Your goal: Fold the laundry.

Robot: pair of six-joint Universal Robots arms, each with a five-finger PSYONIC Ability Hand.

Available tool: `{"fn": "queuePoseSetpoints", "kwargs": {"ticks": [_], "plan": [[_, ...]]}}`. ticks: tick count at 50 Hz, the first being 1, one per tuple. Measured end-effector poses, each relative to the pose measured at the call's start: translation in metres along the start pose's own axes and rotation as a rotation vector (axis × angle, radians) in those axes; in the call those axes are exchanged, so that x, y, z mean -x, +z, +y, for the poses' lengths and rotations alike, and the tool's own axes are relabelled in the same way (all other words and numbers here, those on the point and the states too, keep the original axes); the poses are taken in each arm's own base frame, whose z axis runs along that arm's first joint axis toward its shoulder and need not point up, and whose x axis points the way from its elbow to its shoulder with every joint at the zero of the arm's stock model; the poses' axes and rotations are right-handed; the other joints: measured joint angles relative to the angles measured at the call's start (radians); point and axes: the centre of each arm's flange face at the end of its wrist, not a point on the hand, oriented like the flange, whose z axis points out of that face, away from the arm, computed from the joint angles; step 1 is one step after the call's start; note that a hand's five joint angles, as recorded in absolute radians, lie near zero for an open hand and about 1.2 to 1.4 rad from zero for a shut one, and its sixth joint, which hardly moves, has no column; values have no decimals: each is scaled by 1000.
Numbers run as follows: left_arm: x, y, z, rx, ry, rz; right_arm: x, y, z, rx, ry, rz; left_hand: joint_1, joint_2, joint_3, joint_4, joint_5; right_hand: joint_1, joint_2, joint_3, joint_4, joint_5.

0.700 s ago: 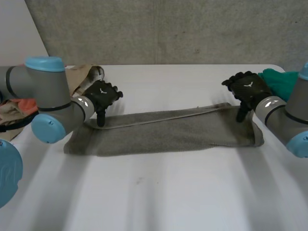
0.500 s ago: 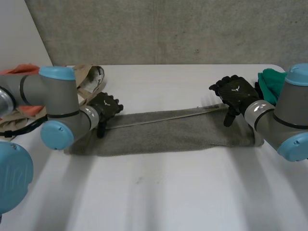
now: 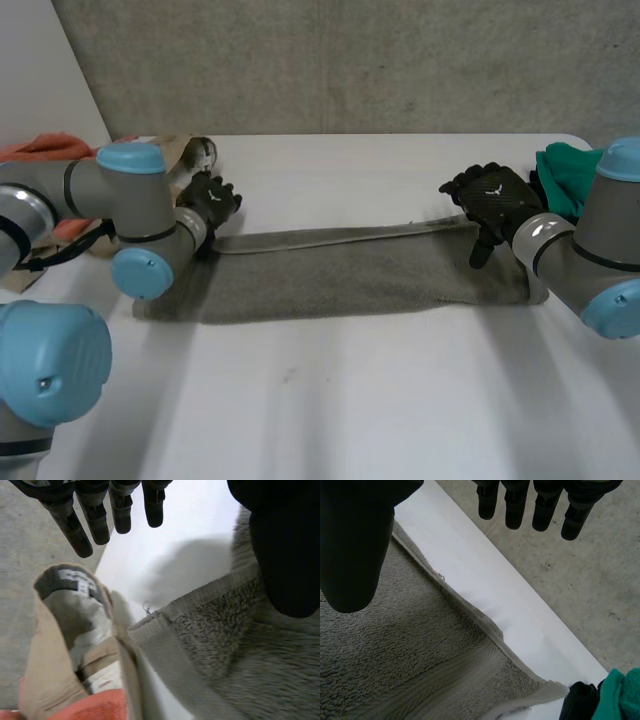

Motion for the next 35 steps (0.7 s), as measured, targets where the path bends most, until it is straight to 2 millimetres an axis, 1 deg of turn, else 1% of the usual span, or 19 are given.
{"fn": "queuePoseSetpoints", "kwargs": {"ticks": [4, 8, 11, 12, 15, 20, 21, 23, 29, 35], "plan": [[9, 11, -1, -19, -4, -69, 0, 0, 1, 2, 2, 1, 0, 0, 0, 0, 0, 0, 0, 0, 0, 0], [29, 25, -2, -47, -14, -201, 0, -1, 2, 5, 6, 4, 0, 0, 0, 0, 0, 0, 0, 0, 0, 0], [44, 26, -5, -44, -29, -277, -1, -1, 1, 7, 9, 9, 0, 0, 0, 0, 0, 0, 0, 0, 0, 0], [46, 26, -6, -43, -32, -286, -1, -2, 1, 7, 9, 10, 0, 0, 0, 0, 0, 0, 0, 0, 0, 0], [54, 16, -15, -28, -59, -286, -2, -4, -1, 11, 13, 13, 0, 0, 0, 0, 0, 0, 0, 0, 0, 0], [53, 0, -27, -11, -104, -199, -3, -10, -4, 28, 16, 9, 0, 0, 0, 0, 0, 0, 0, 0, 0, 0], [52, -8, -32, -5, -130, -150, -4, -13, -5, 42, 19, 6, 0, 0, 0, 0, 0, 0, 0, 0, 0, 0], [51, -17, -36, 1, -162, -102, -7, -19, -5, 77, 25, 3, 0, 0, 0, 0, 0, 0, 0, 0, 0, 0], [48, -43, -47, -11, -251, -1, -16, -41, 3, 246, 48, -12, 0, 0, 0, 0, 0, 0, 0, 0, 0, 0], [44, -63, -57, -54, -303, 41, -22, -55, 17, 355, 52, -16, 0, 0, 0, 0, 0, 0, 0, 0, 0, 0]]}}
